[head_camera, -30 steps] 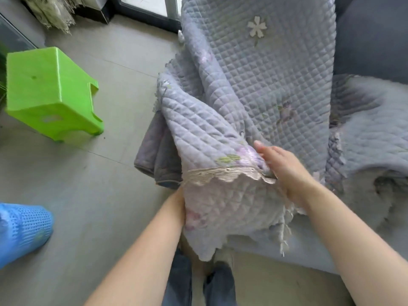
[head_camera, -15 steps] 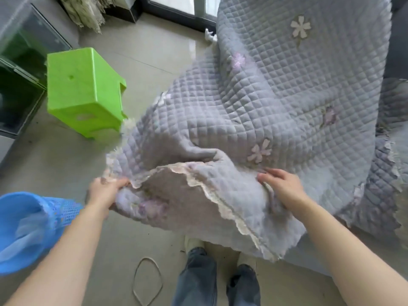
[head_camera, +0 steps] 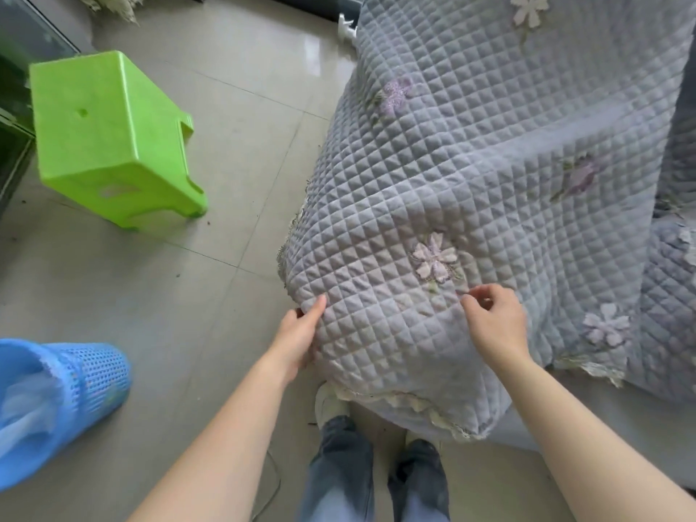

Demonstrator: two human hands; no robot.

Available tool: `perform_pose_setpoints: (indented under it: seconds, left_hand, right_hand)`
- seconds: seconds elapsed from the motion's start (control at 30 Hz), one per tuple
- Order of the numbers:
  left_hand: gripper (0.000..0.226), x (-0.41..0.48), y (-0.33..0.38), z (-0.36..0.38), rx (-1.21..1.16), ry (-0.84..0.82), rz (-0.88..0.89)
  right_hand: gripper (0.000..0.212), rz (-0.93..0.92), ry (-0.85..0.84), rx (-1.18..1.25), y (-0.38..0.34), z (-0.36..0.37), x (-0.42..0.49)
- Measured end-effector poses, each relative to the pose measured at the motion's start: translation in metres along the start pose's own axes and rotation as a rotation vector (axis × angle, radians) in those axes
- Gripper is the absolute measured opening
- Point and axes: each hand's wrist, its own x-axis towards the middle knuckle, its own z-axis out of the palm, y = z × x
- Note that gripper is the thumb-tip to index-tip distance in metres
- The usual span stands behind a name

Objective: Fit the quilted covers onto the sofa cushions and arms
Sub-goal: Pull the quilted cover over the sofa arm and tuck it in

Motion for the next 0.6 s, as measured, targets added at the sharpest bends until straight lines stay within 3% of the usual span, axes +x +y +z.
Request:
perform_pose_setpoints:
  seconds: [0.07, 0.17, 0.23, 0.33, 0.4, 0.5, 0.6]
  left_hand:
    - [0.040, 0.002, -0.002, 0.017, 0.070, 0.131, 0.136]
    - [0.015, -0.005, -0.002, 0.018, 0.037, 0.330, 0.325]
    - [0.020, -0.013, -0.003, 0.017, 0.063, 0.471, 0.419]
    - [0.041, -0.015, 0.007, 0.029, 0.320, 0.714, 0.365]
    - [0.055, -0.015, 0.023, 0.046, 0.469, 0.737, 0.491]
    - [0.066, -0.012, 0.048, 0.082, 0.757, 0.621, 0.751]
    - [0.067, -0.001, 0.066, 0.117, 0.994, 0.578, 0.753]
  right_hand:
    - [0.022, 0.037, 0.082, 0.068, 0.013, -0.007, 0.004]
    - [0.050, 0.228, 0.205, 0.047, 0.042, -0.018, 0.010]
    - [0.073, 0.418, 0.251, 0.111, 0.060, -0.028, 0.017]
    - [0.093, 0.618, 0.217, 0.316, 0.081, -0.037, 0.035]
    - [0.083, 0.634, 0.121, 0.480, 0.082, -0.036, 0.047]
    - [0.036, 0.516, 0.002, 0.534, 0.077, -0.029, 0.060]
    - [0.045, 0.398, -0.037, 0.494, 0.081, -0.034, 0.072]
